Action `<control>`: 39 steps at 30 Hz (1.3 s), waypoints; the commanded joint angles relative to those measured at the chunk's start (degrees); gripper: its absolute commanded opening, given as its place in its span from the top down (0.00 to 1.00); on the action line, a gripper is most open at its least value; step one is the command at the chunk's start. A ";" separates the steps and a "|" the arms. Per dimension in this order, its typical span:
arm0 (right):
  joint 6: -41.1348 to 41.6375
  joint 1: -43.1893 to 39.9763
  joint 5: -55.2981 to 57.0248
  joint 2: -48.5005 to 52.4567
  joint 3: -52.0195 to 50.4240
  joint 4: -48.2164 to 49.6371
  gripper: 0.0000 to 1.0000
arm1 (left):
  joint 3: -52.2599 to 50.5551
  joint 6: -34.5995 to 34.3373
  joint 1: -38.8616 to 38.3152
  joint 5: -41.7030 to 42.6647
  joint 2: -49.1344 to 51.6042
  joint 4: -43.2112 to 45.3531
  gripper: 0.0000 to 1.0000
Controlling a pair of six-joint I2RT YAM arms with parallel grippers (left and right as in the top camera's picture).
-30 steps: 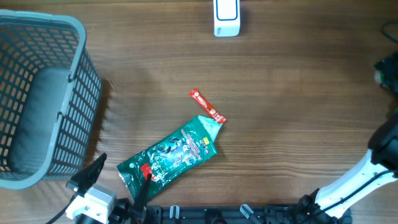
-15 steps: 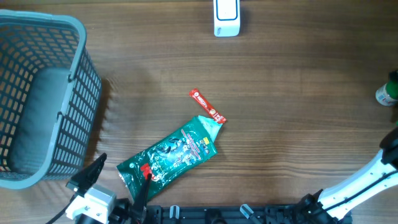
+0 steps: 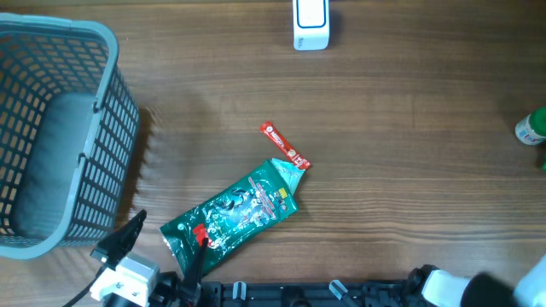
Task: Scan the item barcode
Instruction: 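Move the jar to the right edge of the table and release, then reach the right gripper to the green glove bag and grasp it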
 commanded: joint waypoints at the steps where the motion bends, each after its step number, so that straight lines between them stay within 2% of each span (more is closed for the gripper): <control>1: -0.13 6.80 -2.73 -5.79 0.07 -2.60 0.00 | -0.04 -0.37 -0.11 0.46 -0.39 0.11 0.00; 7: -0.13 13.55 4.92 -10.23 0.07 -10.45 0.00 | -0.04 -0.39 -0.11 0.46 -0.39 0.11 0.00; 18: -4.37 14.62 6.88 -8.37 -3.69 -27.30 0.00 | -0.04 -0.37 -0.11 0.46 -0.39 0.11 0.00; 24: -4.07 17.00 0.59 -6.86 -12.85 -24.35 0.00 | -0.04 -0.39 -0.11 0.46 -0.39 0.11 0.00; 29: 0.11 25.92 -1.88 -5.16 -22.75 -21.24 0.01 | -0.04 -0.39 -0.11 0.46 -0.39 0.11 0.00; 34: 0.98 40.06 -4.72 -4.98 -33.83 -13.84 0.03 | -0.04 -0.37 -0.11 0.46 -0.39 0.11 0.00; 39: 11.19 55.39 -2.25 -4.98 -43.47 -3.06 0.02 | -0.04 -0.37 -0.11 0.46 -0.39 0.11 0.00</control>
